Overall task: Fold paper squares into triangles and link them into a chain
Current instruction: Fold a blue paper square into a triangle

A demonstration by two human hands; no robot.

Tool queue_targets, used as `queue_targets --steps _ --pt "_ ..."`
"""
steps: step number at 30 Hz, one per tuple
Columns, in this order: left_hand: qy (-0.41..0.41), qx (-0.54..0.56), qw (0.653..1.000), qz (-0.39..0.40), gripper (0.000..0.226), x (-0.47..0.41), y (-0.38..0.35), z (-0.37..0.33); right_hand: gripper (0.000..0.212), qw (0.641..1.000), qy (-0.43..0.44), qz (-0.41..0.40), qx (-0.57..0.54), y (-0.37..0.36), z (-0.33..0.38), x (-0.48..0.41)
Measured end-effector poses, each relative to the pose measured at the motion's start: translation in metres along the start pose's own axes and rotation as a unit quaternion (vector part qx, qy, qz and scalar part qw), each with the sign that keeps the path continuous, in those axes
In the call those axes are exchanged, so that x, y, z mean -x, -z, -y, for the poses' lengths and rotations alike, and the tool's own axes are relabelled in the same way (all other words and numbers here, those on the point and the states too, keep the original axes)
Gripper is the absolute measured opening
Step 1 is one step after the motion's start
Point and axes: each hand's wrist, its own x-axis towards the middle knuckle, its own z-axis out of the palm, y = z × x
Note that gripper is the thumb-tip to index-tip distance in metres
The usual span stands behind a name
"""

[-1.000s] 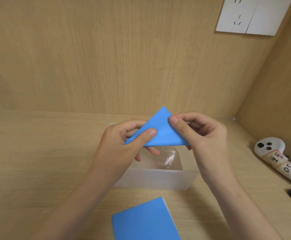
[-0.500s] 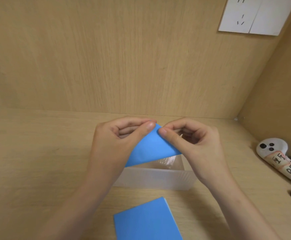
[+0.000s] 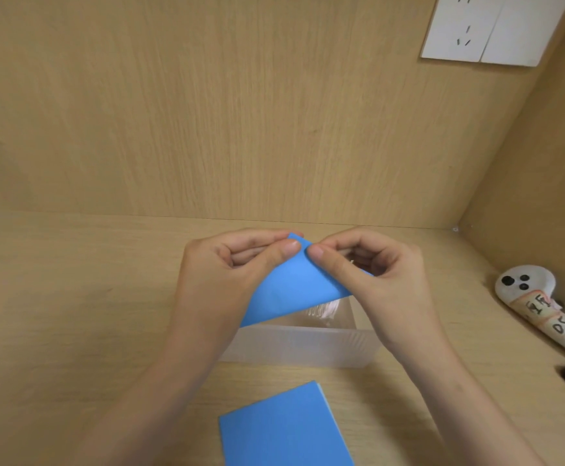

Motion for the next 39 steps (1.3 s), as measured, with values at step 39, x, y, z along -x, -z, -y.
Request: queue_targets --steps 39 --pt "0.021 0.194 0.98 -0.033 0.016 0.01 -0.003 0.01 0.023 0.989 -0.128 -0.014 -0.075 -0.015 0.017 0.009"
